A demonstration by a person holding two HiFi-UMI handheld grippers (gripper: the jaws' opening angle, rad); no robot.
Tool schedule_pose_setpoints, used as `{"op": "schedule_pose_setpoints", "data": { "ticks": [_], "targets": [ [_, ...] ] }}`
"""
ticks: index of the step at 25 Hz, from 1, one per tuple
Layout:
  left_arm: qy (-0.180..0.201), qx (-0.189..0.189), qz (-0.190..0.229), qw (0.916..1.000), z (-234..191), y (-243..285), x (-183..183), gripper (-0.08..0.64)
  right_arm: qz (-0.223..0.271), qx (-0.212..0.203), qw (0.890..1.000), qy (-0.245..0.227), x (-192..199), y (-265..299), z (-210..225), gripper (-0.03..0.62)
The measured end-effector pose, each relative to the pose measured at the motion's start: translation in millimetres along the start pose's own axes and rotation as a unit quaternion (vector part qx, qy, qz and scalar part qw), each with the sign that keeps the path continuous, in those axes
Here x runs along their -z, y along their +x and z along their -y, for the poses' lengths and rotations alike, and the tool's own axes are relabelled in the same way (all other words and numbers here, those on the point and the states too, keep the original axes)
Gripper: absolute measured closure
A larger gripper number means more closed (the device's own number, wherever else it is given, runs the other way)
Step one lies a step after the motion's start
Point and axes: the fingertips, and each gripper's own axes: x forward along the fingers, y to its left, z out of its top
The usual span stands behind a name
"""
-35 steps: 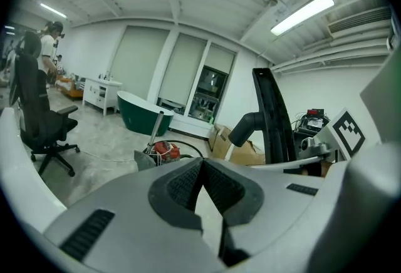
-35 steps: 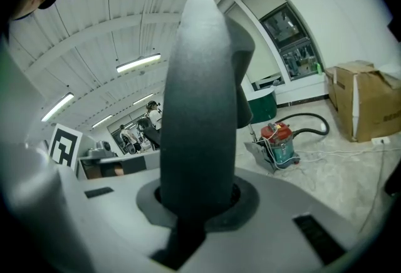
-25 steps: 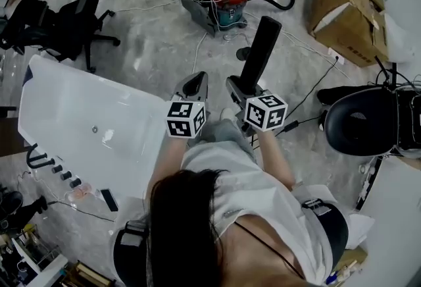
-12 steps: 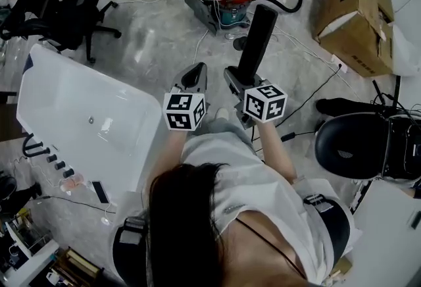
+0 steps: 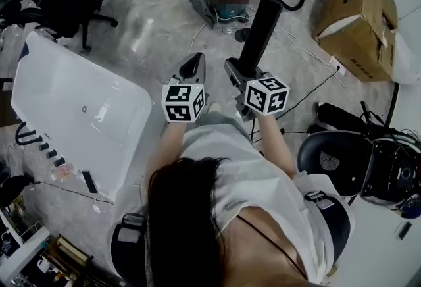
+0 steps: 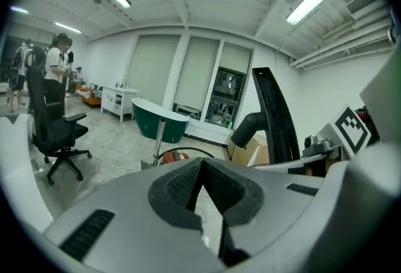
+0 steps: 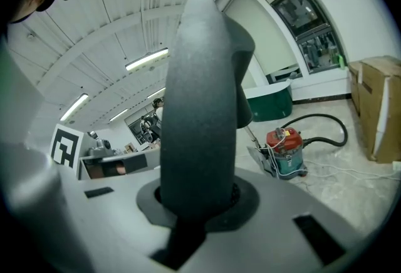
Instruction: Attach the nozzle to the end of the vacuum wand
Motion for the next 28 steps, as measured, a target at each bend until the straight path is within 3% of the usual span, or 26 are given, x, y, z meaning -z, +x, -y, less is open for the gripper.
{"op": "schedule_pose_setpoints", "data": {
  "ticks": [21, 28],
  "targets": [
    [0.021, -0.016, 0.029, 0.9992, -30, 13, -20, 0.557, -0.009, 0.011, 0.999, 0.043, 0, 33, 21, 0.541],
    [0.019, -0.016, 0.023, 0.9994, -62, 38, -33, 0.557, 0.008, 0.003, 0.998, 0.056, -28, 58, 31, 0.541]
  ]
}}
